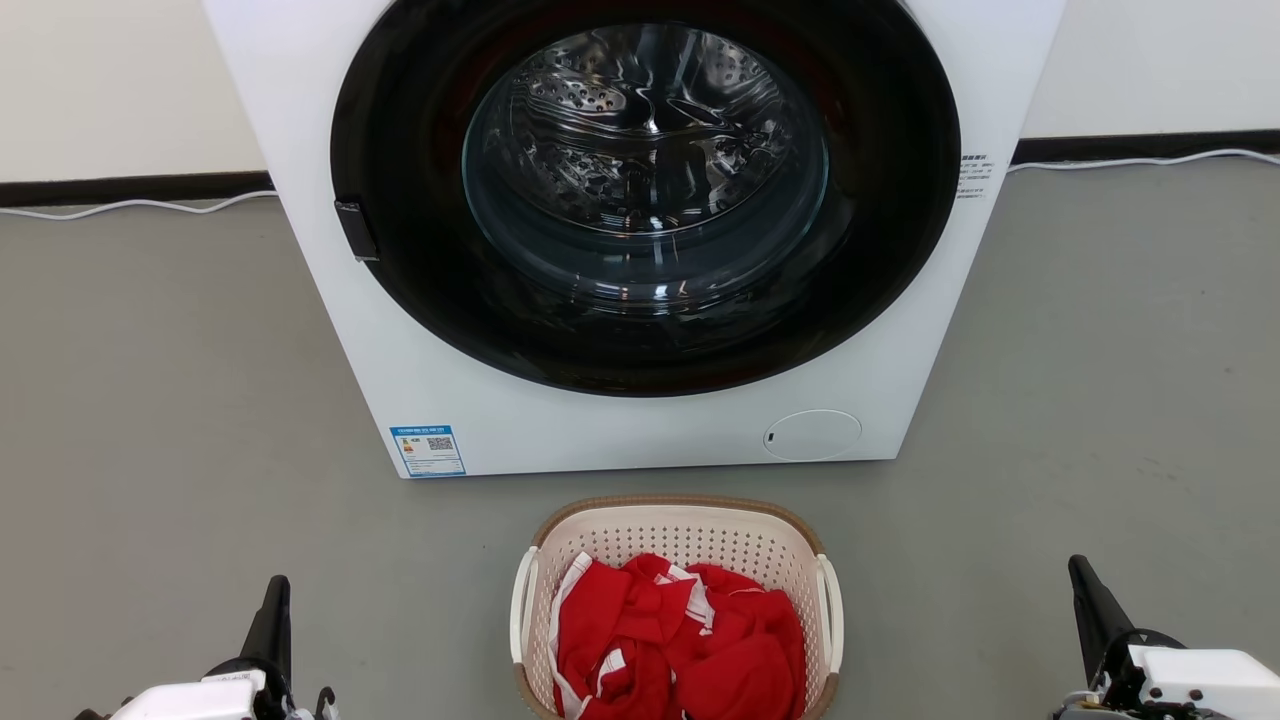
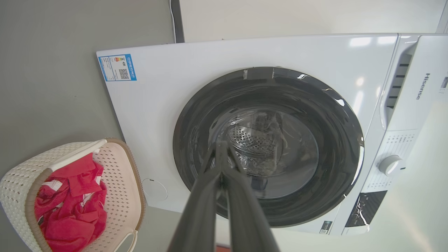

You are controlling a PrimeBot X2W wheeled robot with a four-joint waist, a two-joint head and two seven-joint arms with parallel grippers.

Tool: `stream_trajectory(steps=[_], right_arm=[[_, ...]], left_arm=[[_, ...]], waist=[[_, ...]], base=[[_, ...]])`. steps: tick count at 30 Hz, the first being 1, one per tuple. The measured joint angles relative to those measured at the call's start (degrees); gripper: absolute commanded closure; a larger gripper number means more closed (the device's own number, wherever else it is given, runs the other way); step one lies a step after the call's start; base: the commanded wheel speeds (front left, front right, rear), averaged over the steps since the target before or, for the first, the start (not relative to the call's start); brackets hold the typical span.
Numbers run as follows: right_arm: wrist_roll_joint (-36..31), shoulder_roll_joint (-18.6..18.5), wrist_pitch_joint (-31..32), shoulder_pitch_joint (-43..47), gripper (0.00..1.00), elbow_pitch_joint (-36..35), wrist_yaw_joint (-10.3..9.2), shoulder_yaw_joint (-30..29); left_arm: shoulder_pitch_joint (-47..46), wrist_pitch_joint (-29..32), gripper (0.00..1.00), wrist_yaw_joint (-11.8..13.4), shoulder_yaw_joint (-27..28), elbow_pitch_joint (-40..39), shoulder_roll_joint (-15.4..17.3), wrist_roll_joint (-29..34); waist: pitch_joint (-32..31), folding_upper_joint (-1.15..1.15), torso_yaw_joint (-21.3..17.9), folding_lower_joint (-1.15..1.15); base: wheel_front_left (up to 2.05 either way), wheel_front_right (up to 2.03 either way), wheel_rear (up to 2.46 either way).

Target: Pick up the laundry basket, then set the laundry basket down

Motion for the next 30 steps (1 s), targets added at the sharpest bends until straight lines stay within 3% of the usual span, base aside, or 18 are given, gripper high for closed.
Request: stream_trajectory(steps=[30], right_arm=[[0.0,0.0,0.0,0.0,1.0,0.0,0.0,0.0]], left_arm=[[0.0,0.0,1.0,0.0,0.0,0.0,0.0,0.0]], waist=[[0.0,0.0,0.0,0.0]], base=[[0.0,0.0,0.0]])
